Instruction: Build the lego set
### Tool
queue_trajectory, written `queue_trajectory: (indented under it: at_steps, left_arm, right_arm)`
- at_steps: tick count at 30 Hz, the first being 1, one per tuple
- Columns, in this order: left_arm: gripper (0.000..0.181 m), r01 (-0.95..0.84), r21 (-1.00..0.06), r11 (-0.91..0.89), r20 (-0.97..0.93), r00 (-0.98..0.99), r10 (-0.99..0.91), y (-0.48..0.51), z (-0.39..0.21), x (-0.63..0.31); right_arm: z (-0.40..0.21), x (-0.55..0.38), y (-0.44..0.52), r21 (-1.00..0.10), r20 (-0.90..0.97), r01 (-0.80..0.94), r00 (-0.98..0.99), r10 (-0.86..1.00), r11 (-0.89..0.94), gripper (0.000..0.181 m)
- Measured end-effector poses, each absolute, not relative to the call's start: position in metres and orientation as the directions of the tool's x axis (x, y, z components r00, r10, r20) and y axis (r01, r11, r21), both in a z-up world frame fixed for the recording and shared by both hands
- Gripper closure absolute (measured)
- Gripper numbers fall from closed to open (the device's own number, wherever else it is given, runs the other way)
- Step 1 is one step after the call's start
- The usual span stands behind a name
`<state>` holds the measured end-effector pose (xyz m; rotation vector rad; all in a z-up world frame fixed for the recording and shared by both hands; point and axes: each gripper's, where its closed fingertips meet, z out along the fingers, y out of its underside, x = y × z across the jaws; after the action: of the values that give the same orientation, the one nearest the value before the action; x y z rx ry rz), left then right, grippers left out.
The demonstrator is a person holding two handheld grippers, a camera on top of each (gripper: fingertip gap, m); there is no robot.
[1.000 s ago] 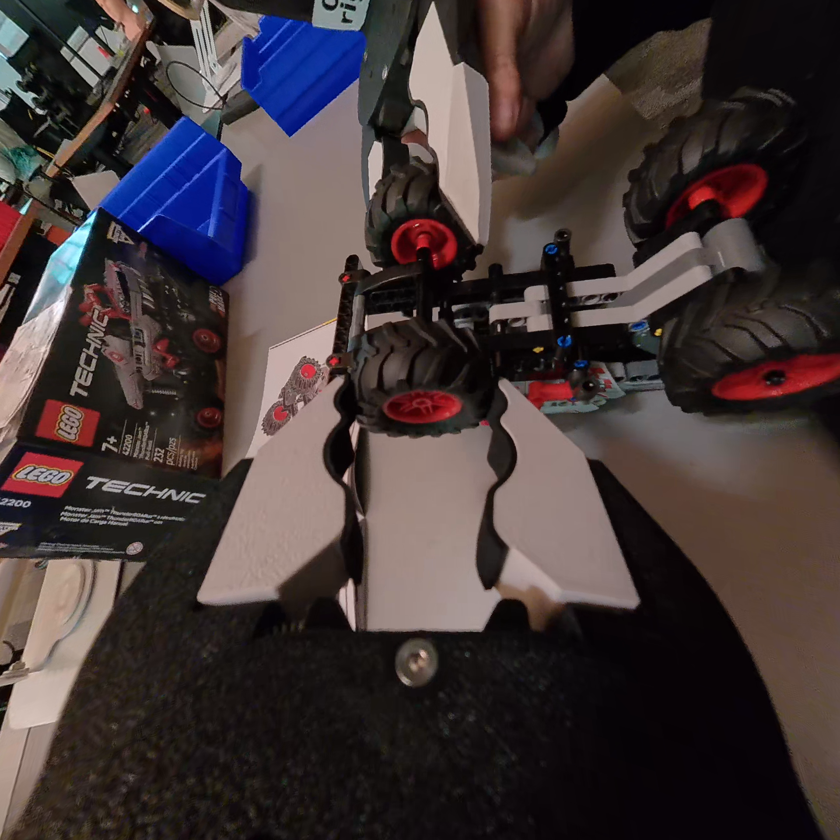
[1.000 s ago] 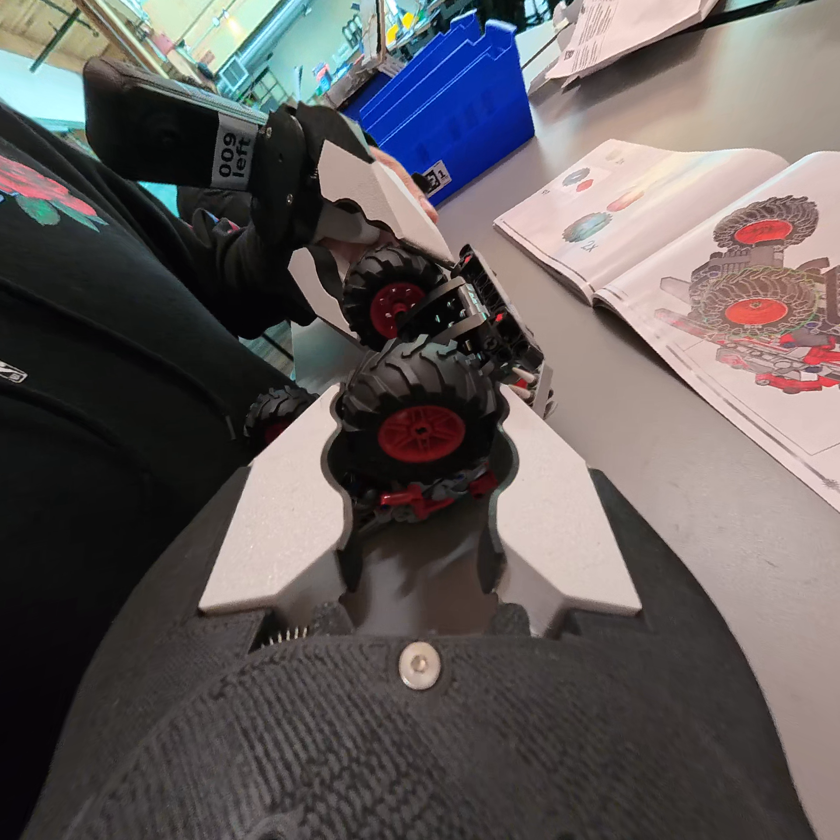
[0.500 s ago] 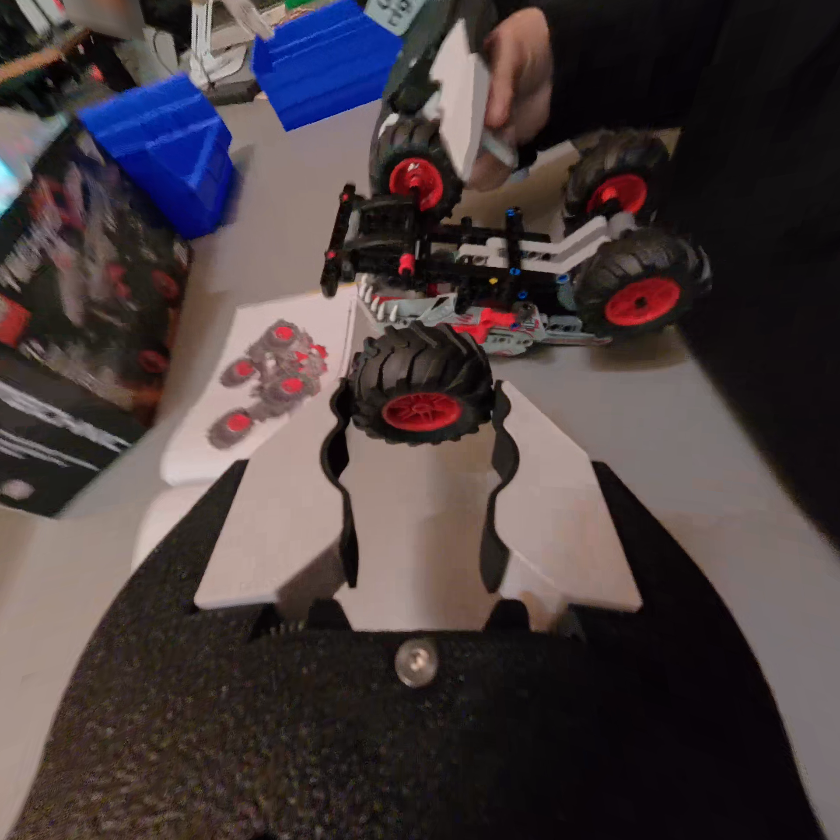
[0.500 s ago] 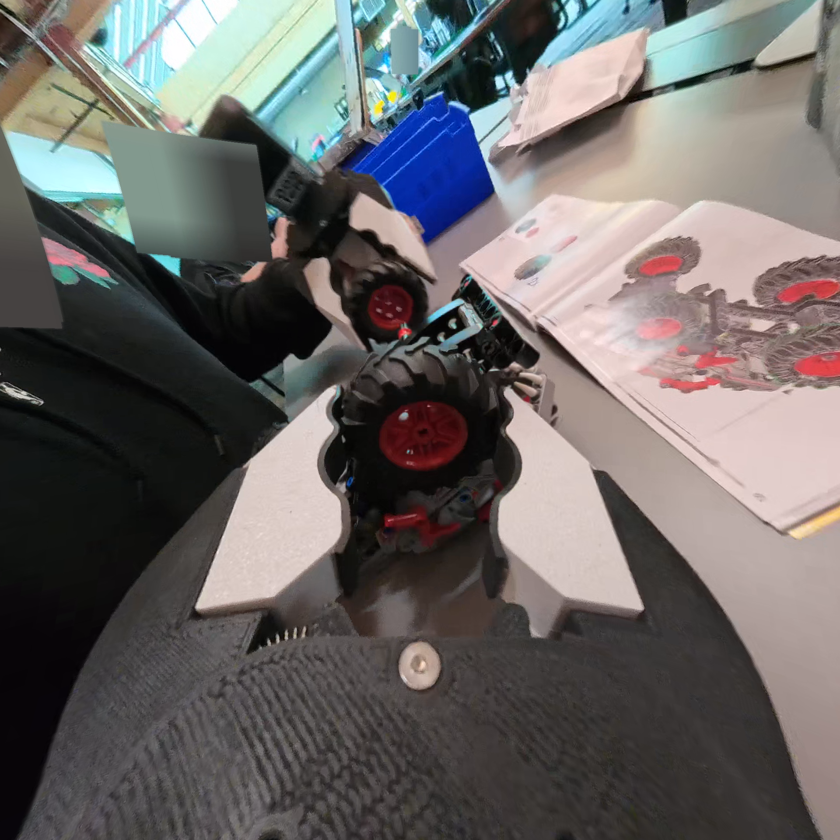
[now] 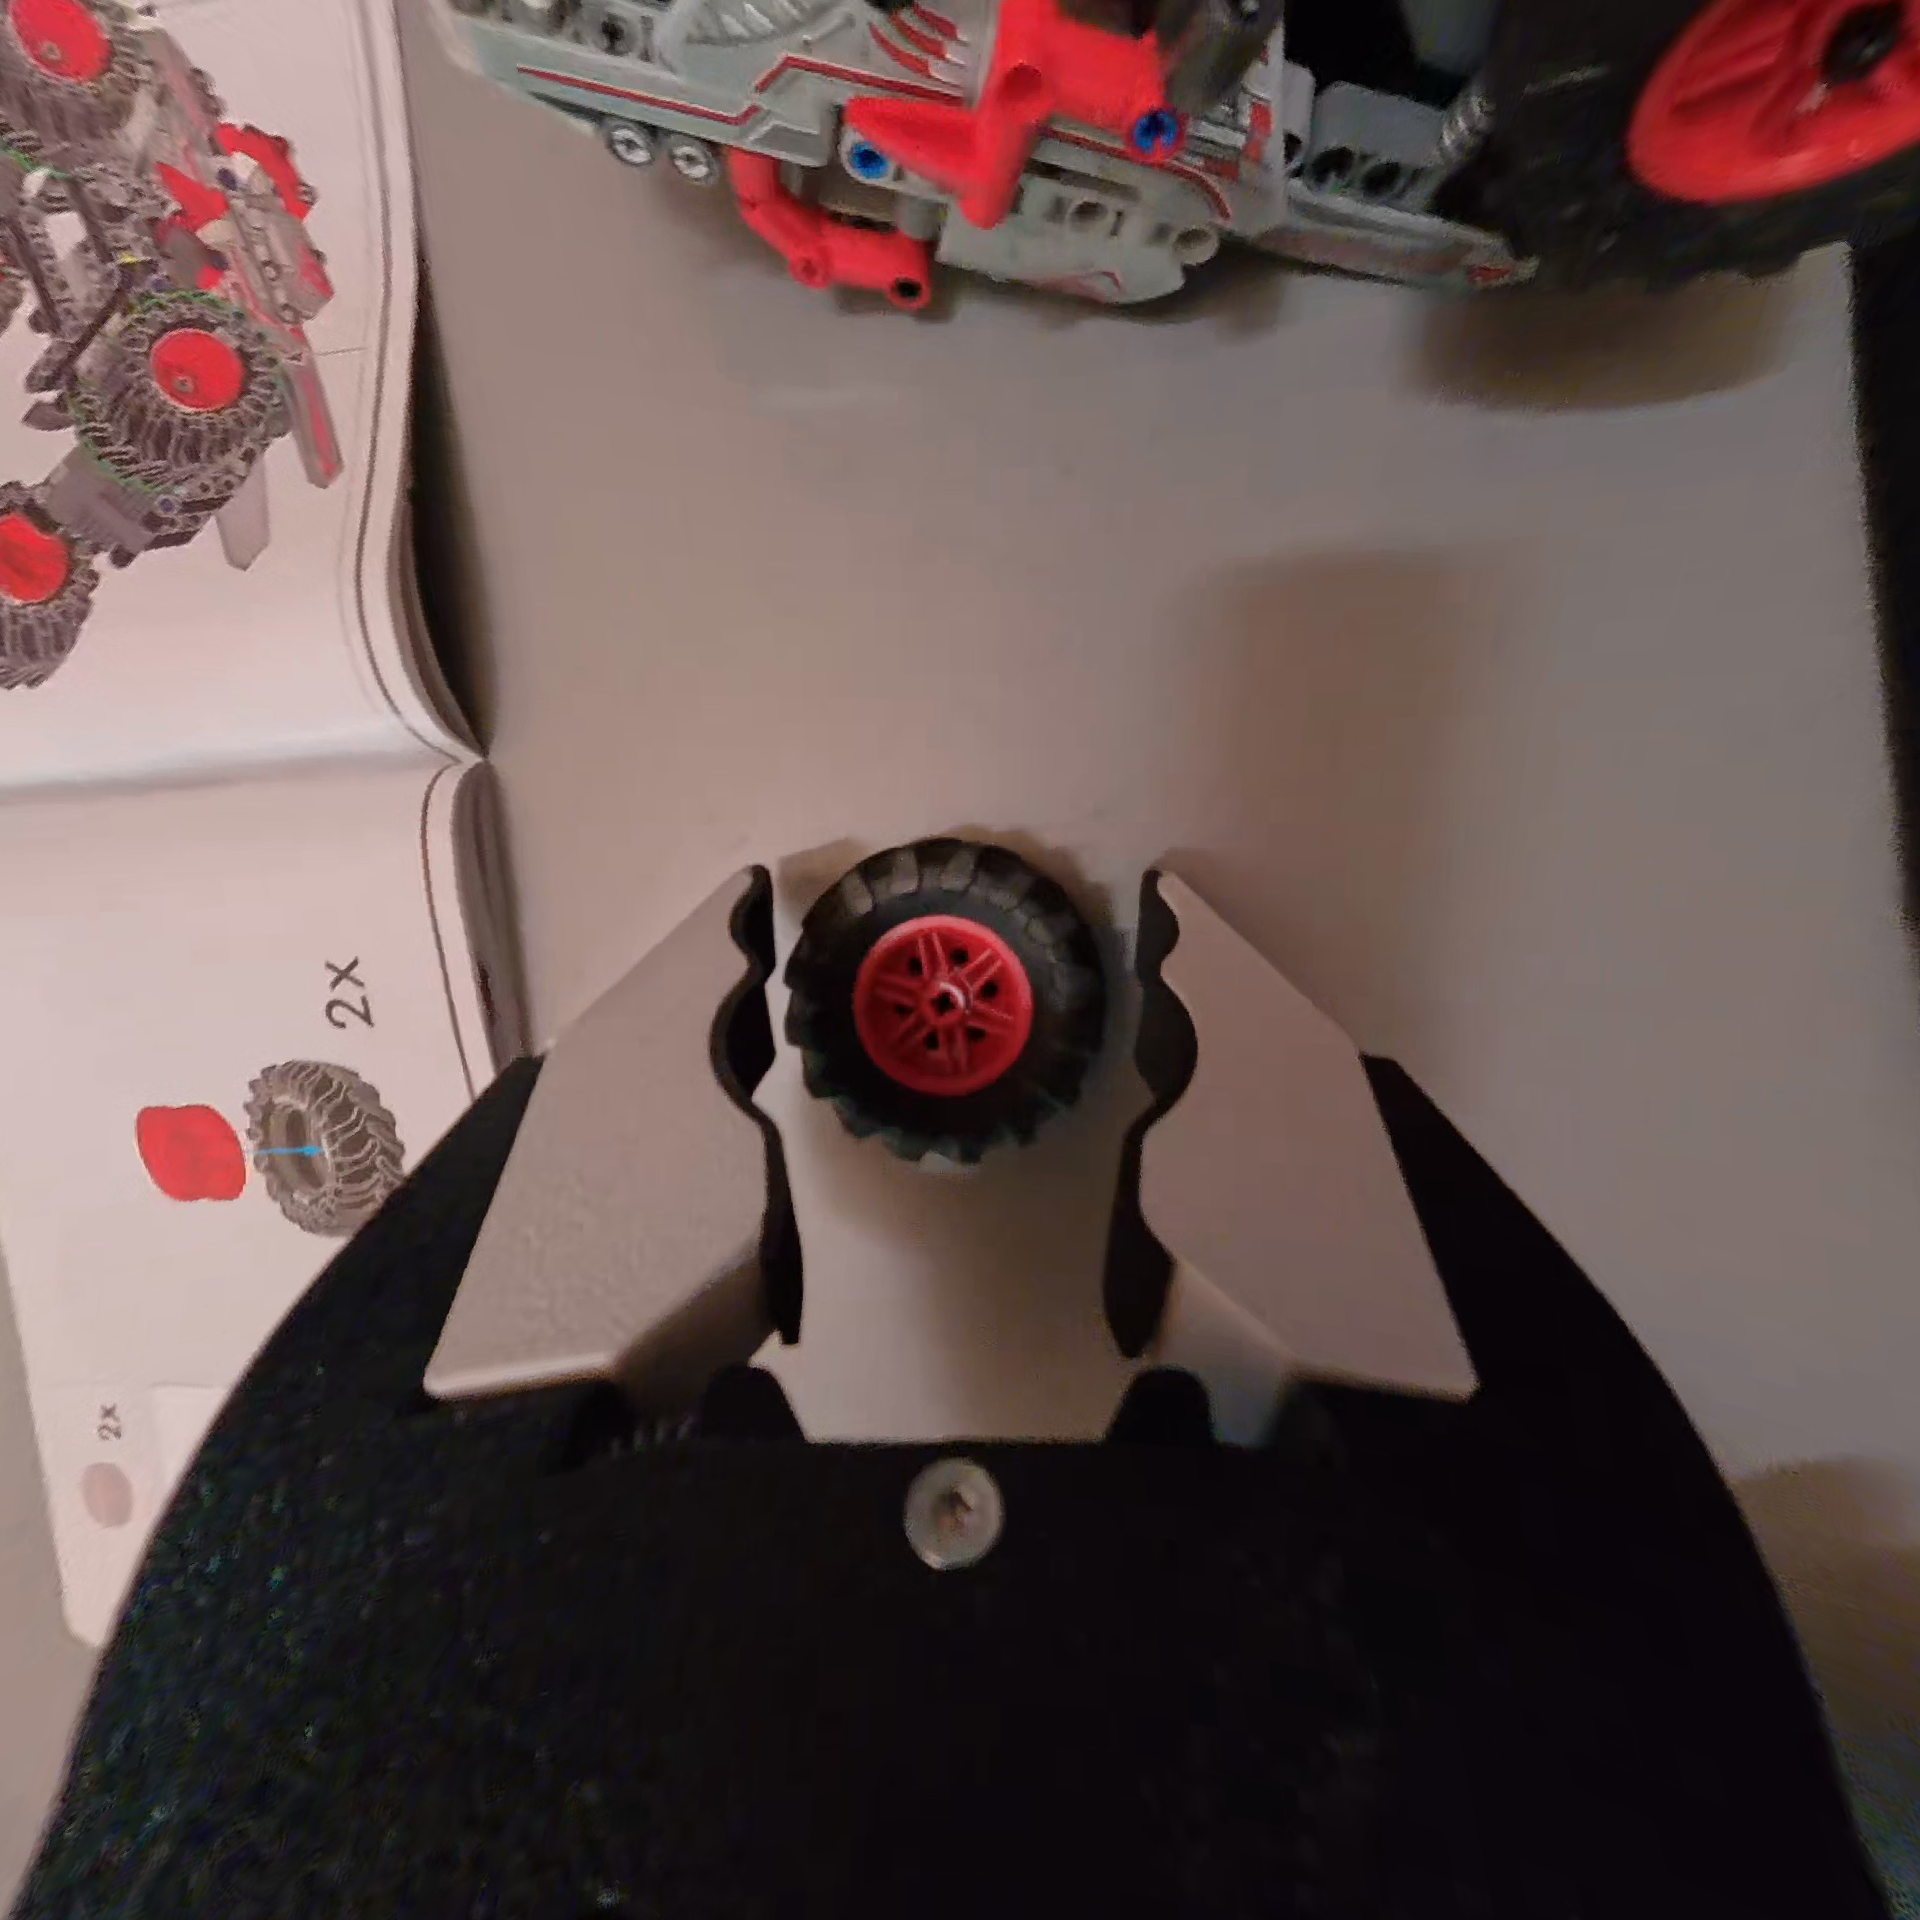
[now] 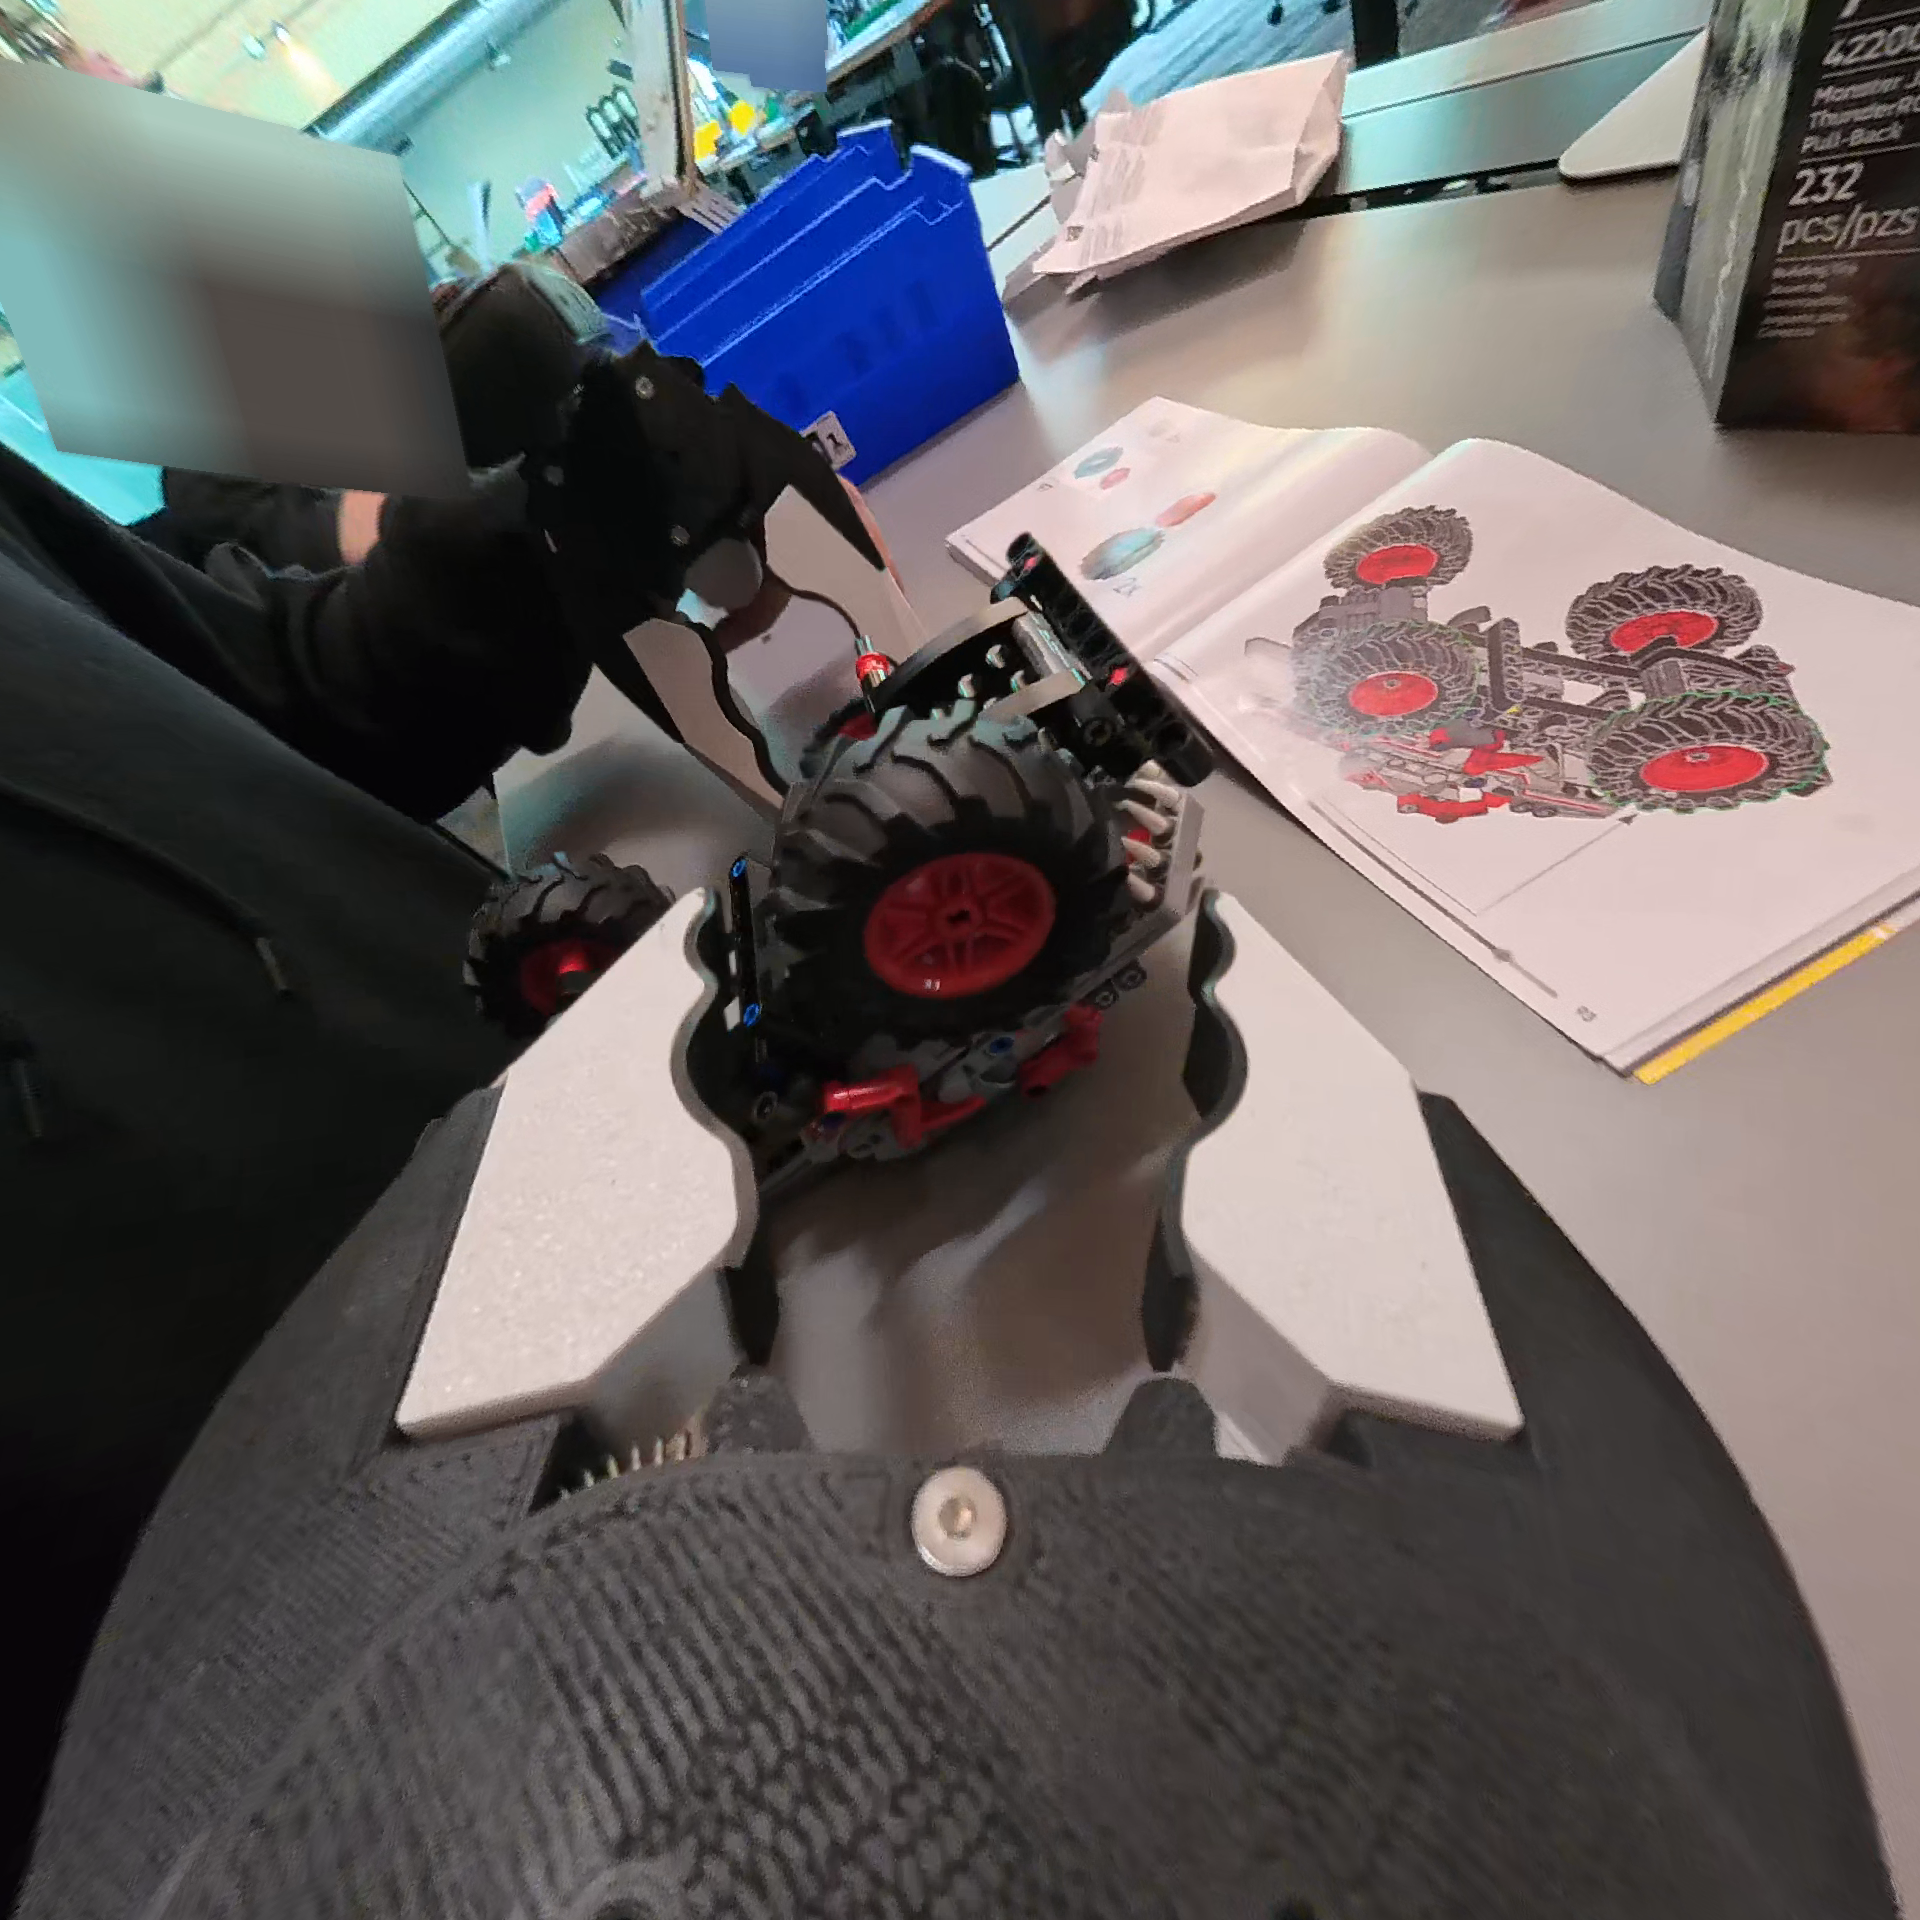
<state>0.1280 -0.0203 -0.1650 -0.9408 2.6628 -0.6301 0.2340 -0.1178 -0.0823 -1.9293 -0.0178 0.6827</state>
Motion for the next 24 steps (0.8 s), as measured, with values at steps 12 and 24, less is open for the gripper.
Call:
queue_trajectory:
  at_steps: [12,24]
  left_arm:
    - [0.133,-0.273,-0.811,0.517,-0.197,-0.705,-0.681,-0.074,-0.059,0.179]
    - [0.170,-0.257,-0.578,0.775,-0.357,-0.774,-0.523,-0.112,-0.083,0.232]
  right_arm:
    - [-0.077,0.227,-0.121,-0.800,-0.530,-0.341,0.788,0.314,-0.493,0.096]
    - [-0.068,0.235,-0.111,-0.817,-0.512,-0.350,0.805,0.299,-0.457,0.113]
